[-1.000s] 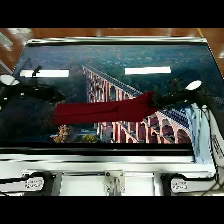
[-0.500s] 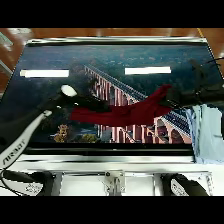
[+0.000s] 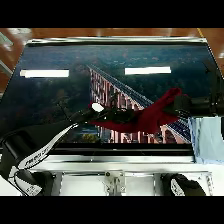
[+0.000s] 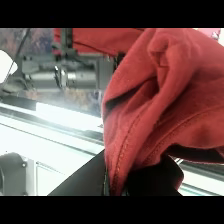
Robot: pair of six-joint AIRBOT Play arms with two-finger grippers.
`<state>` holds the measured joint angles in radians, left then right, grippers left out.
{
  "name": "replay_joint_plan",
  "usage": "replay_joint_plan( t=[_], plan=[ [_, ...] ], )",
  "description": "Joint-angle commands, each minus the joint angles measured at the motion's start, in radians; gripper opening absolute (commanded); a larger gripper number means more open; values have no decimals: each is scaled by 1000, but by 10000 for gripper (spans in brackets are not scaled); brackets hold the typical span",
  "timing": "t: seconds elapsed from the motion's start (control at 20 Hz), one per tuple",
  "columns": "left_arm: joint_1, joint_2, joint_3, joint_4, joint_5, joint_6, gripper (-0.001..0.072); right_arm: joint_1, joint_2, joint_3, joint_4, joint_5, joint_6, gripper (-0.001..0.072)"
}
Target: Fold the shirts.
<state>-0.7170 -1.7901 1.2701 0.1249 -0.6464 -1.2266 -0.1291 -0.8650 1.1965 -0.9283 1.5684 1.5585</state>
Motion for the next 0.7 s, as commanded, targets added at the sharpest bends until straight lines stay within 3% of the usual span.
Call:
replay_joint_plan(
  t=[0.0, 0.25, 0.4, 0.65],
  plan=[
    [58, 23, 21, -62, -69, 81, 41, 12, -13, 0, -4, -32, 9, 69],
    [342, 282, 21, 251, -87, 80, 40, 238, -182, 0, -54, -183, 16, 69],
    [574, 467, 21, 265, -125, 78, 41, 398, -332, 0, -35, -393, 16, 69],
    [917, 698, 21, 287, -288, 78, 42, 658, -610, 0, 119, -827, 16, 69]
  ],
)
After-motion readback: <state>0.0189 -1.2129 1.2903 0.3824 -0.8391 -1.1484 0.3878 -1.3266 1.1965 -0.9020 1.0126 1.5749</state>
